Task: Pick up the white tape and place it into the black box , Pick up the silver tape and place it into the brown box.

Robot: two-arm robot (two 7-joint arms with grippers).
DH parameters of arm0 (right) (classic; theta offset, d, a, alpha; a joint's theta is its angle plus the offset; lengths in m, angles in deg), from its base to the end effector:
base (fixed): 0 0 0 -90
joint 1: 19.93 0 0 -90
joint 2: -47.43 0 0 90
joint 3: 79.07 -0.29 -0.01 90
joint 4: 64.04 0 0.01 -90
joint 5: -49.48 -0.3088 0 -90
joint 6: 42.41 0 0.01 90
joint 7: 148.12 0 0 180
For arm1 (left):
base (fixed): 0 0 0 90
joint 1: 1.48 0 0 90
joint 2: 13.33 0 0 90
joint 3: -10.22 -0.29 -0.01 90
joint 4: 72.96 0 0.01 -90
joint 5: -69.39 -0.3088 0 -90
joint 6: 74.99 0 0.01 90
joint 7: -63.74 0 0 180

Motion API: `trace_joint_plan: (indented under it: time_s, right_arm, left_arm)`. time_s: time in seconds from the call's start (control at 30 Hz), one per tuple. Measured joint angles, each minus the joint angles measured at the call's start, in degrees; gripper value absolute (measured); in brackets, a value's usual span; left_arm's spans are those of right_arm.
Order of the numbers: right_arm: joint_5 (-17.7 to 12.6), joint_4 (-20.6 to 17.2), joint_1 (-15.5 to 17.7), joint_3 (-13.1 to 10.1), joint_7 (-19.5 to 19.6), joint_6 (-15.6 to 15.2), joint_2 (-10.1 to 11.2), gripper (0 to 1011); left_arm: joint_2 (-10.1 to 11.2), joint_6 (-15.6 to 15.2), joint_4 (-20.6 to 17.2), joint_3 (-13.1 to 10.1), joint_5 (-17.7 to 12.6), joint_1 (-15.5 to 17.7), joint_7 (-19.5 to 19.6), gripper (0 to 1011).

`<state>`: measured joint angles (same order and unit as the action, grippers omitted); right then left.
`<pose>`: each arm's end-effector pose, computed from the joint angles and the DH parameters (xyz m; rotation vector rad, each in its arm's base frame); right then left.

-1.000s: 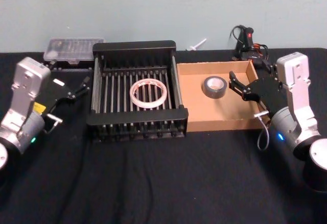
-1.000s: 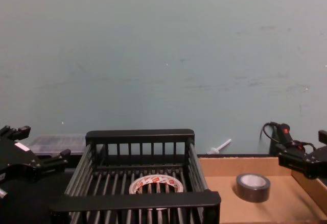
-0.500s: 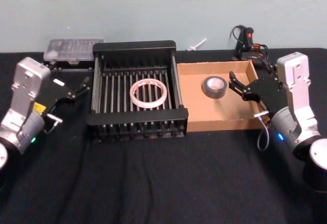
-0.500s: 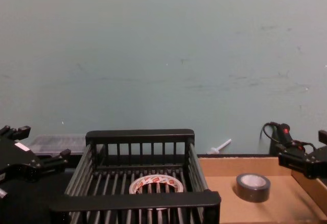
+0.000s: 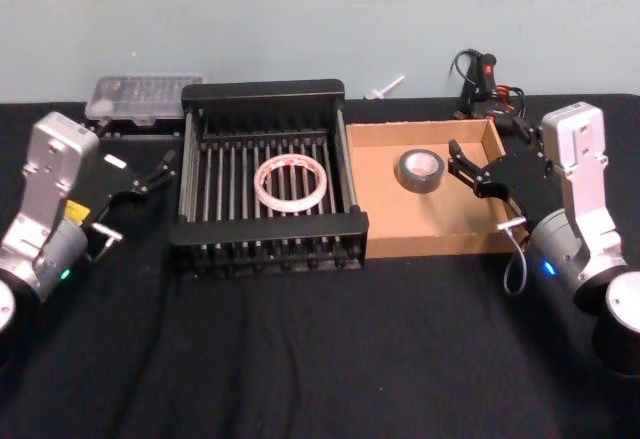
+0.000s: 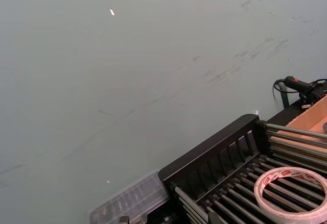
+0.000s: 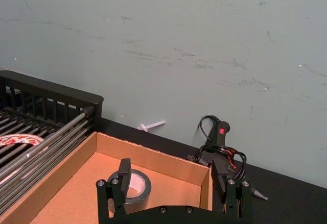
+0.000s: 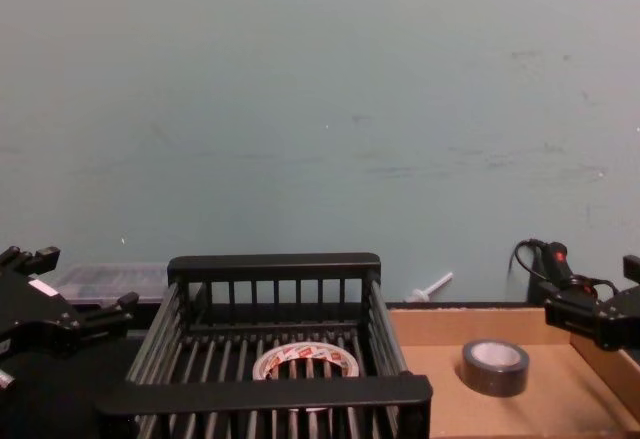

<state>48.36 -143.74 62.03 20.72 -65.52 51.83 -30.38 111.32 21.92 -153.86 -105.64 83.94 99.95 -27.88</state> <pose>0.3645 -0.0217 -0.3117 -0.1603 -0.1622 -1.2944 0.3581 0.0827 -0.3023 0.3045 -0.2851 1.2480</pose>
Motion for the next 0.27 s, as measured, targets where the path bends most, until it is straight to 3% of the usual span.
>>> trace_joint_plan:
  time_s: [0.27]
  right_arm:
    - [0.0,0.0,0.0,0.0,0.0,0.0,0.0,1002]
  left_arm:
    - [0.0,0.0,0.0,0.0,0.0,0.0,0.0,1001]
